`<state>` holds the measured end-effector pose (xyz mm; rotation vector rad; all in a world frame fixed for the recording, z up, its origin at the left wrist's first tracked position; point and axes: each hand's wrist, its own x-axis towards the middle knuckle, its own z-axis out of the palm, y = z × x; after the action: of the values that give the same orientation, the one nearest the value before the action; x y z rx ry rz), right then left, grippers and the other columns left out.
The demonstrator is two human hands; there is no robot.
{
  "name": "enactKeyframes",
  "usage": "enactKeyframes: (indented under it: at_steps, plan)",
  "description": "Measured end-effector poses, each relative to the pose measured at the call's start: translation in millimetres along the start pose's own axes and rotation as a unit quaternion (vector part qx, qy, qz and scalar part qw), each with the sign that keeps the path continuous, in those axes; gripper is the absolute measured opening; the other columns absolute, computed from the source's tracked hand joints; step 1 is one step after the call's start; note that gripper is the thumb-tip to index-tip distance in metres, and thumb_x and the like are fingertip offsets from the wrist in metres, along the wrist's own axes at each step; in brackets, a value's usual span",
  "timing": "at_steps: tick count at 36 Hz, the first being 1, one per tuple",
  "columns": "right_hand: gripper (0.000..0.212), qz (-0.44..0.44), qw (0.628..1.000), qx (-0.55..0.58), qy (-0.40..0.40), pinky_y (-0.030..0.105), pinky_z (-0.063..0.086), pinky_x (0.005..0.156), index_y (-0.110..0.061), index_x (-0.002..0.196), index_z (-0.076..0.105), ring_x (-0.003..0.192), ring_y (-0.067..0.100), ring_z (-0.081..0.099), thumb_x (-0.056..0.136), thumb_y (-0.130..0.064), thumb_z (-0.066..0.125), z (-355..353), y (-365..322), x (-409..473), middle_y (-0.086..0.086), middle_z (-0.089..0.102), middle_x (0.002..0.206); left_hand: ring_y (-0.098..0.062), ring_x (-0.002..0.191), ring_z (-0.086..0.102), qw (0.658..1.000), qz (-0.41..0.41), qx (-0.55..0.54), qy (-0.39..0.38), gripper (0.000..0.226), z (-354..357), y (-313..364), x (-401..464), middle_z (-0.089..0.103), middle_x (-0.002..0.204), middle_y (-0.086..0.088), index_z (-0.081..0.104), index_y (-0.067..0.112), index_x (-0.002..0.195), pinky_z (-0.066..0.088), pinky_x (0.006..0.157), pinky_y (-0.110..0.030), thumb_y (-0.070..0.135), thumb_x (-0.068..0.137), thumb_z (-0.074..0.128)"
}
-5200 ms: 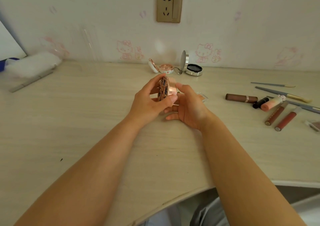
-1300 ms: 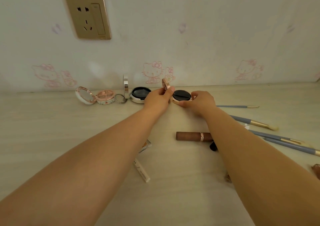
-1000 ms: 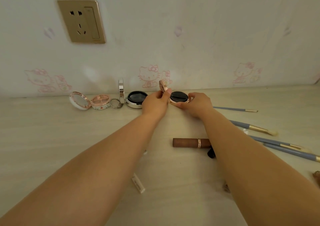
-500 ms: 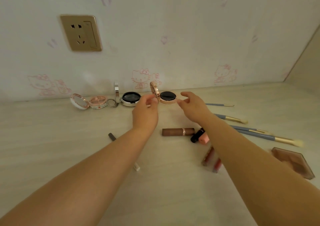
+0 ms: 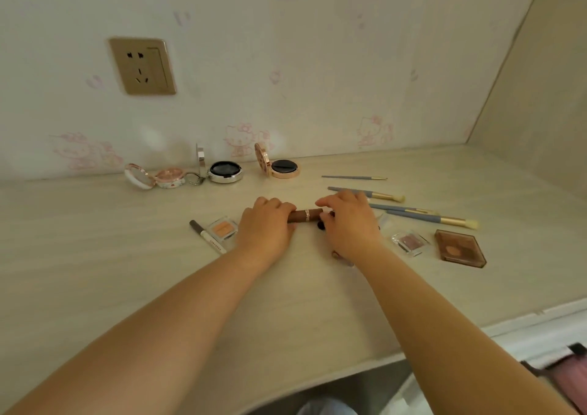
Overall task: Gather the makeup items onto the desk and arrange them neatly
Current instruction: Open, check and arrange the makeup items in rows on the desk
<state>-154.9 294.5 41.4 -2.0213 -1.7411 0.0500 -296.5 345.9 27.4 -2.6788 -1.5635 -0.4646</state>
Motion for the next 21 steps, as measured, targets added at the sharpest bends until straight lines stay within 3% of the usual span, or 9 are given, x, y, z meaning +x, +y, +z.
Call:
enactKeyframes:
  at_steps: [3,6,13,18,21]
  plan:
    - [0.037,-0.045,0.993,-0.107,-0.033,0.033,0.029,0.099,-0.027,0.134,0.046,0.126,0.024,0.03,0.097,-0.028,0.04,3,-5,-1,0.0,0.042,0.136,-0.023,0.114,0.046,1.0,-0.004,0.021,0.003,0.032,-4,4,-2,0.054,0.121,-0.001,0.051,0.026,0.126,0.035,0.083,-0.035,0.036,0.097,0.042]
    - [0.035,-0.079,0.984,-0.155,-0.027,0.033,0.029,0.098,-0.025,0.131,0.05,0.125,0.024,0.031,0.098,-0.029,0.038,2,-14,-1,0.001,0.043,0.134,-0.023,0.111,0.051,1.0,-0.009,-0.01,0.006,0.032,-6,3,-6,0.053,0.12,-0.001,0.052,0.027,0.126,0.035,0.082,-0.034,0.036,0.097,0.043]
    - [0.036,-0.122,0.981,-0.146,-0.021,0.03,0.031,0.093,-0.026,0.126,0.054,0.117,0.021,0.037,0.094,-0.039,0.044,4,-33,-1,-0.001,0.051,0.124,-0.019,0.103,0.056,0.993,-0.011,-0.102,0.065,0.029,-16,-13,-21,0.055,0.113,0.001,0.057,0.025,0.119,0.042,0.082,-0.034,0.038,0.095,0.046]
    - [0.032,-0.124,0.99,-0.041,0.046,0.026,0.035,0.077,-0.015,0.112,0.064,0.101,0.02,0.047,0.089,-0.037,0.056,11,-53,-6,0.004,0.055,0.102,-0.016,0.098,0.059,0.971,0.009,-0.199,0.133,0.025,-27,-25,-33,0.064,0.103,0.002,0.056,0.022,0.116,0.044,0.088,-0.04,0.027,0.092,0.055]
    - [0.027,-0.103,0.991,0.071,0.044,0.023,0.032,0.066,-0.015,0.103,0.063,0.082,0.013,0.048,0.089,-0.037,0.057,14,-70,-9,-0.001,0.052,0.085,-0.006,0.094,0.056,0.937,-0.015,-0.3,0.181,0.034,-39,-32,-45,0.065,0.101,0.007,0.052,0.021,0.124,0.043,0.085,-0.026,0.023,0.091,0.058]
